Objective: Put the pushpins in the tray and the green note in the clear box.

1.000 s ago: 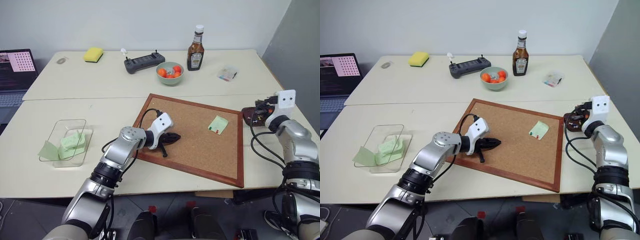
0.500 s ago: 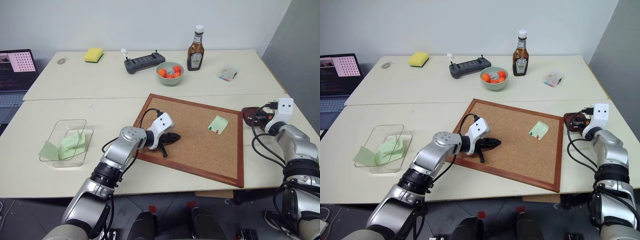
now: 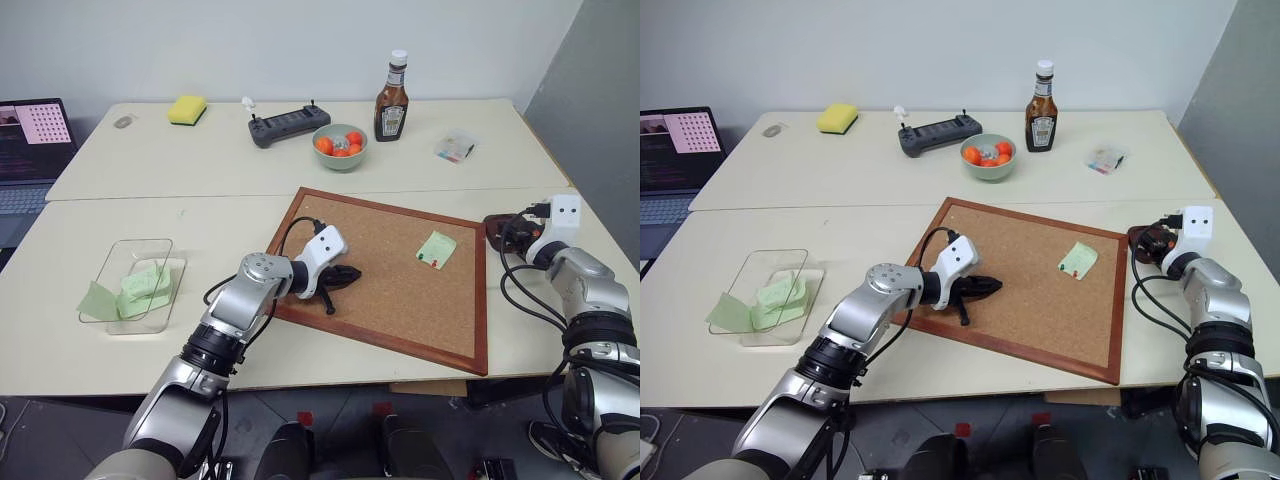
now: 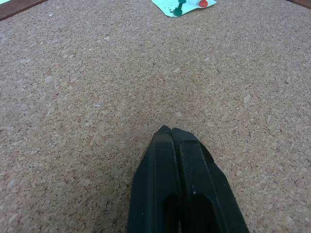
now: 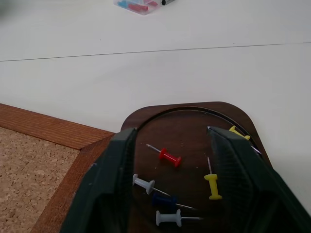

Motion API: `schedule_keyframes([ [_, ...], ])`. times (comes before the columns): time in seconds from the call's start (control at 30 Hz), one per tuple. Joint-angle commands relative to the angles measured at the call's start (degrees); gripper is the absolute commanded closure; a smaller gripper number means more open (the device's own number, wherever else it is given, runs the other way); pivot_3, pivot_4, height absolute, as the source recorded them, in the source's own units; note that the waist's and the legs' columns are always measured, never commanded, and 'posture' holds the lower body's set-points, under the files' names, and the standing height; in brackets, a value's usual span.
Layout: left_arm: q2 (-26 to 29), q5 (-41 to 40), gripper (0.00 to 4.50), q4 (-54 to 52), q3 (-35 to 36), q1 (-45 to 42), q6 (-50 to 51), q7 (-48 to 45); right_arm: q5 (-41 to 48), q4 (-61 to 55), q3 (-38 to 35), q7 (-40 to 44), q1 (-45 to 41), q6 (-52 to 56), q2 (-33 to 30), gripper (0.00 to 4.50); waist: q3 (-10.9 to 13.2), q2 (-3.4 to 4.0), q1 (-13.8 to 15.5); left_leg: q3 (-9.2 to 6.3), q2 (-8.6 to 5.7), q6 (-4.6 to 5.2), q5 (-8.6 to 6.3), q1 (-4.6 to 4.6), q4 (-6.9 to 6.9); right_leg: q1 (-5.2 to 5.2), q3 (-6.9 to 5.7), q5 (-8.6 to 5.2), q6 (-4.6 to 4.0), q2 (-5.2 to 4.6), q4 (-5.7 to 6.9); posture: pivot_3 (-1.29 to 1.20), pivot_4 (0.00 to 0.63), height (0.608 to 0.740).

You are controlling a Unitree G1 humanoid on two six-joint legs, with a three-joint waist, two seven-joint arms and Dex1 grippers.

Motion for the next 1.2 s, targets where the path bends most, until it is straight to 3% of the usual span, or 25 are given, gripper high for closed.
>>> schedule_keyframes([
  [0.03, 0.24, 0.66, 4.50, 0.16, -0.24, -0.01, 0.46, -0.09, 0.37, -6.80, -0.41, 1.99, 0.66, -2.66, -1.76, 0.92, 0.00, 0.00, 0.00, 0.00, 0.00, 0.00, 0.00, 0.00, 0.00, 0.00, 0.00, 0.00, 0.00, 0.00, 0.00, 0.00, 0.150, 0.740],
  [0.1, 0.20, 0.68, 4.50, 0.44, -0.24, -0.21, 0.40, -0.15, 0.79, -10.04, 0.21, 4.04, 1.91, -2.77, -1.75, 0.57, 0.00, 0.00, 0.00, 0.00, 0.00, 0.00, 0.00, -0.01, 0.00, 0.00, 0.00, 0.00, 0.00, 0.00, 0.00, 0.00, 0.150, 0.740],
  [0.17, 0.28, 0.74, 4.50, 0.41, -0.30, -0.17, 0.33, -0.21, 4.16, -18.54, 2.42, 12.68, 6.51, 0.34, -2.11, 0.13, 0.00, 0.00, 0.06, -0.02, 0.00, 0.00, 0.00, -0.01, 0.00, 0.00, -0.01, 0.00, 0.00, 0.00, 0.00, 0.00, 0.150, 0.740],
  [0.33, 0.40, 0.79, 4.50, 0.66, -0.35, -0.35, 0.18, -0.41, 9.34, -33.17, 6.59, 27.70, 16.44, 3.05, -4.96, 0.13, -0.01, 0.01, 0.16, -0.15, 0.01, 0.00, 0.00, -0.03, -0.02, 0.04, -0.14, 0.00, 0.01, 0.03, -0.05, 0.00, 0.150, 0.740],
  [0.53, 0.10, 0.88, 4.50, 1.06, -0.49, -0.72, 0.06, -0.43, 8.11, -36.34, 10.08, 30.38, 18.59, 1.50, -3.36, 0.13, 0.00, 0.01, -0.04, -0.06, -0.01, 0.01, 0.00, 0.04, 0.03, 0.05, -0.04, 0.05, 0.10, 0.02, -0.03, 0.00, 0.150, 0.740],
  [0.83, 0.33, 0.99, 4.50, 1.19, -0.37, -0.91, -0.03, -0.81, 4.01, -27.86, 14.78, 29.68, 14.34, -2.67, 0.88, 0.13, 0.00, 0.01, 0.14, -0.10, -0.03, 0.00, 0.00, 0.03, 0.02, 0.06, -0.08, 0.05, 0.10, -0.01, -0.04, 0.00, 0.150, 0.740],
  [1.2, 0.78, 0.89, 4.50, -0.35, 0.02, 0.23, 0.69, -0.44, 3.06, -21.97, 13.91, 29.73, 12.11, -5.53, 0.64, 2.20, 0.00, 0.01, 0.09, -0.10, 0.00, 0.00, 0.00, 0.03, 0.01, 0.05, -0.09, 0.05, 0.09, 0.00, -0.04, 0.00, 0.150, 0.740],
])
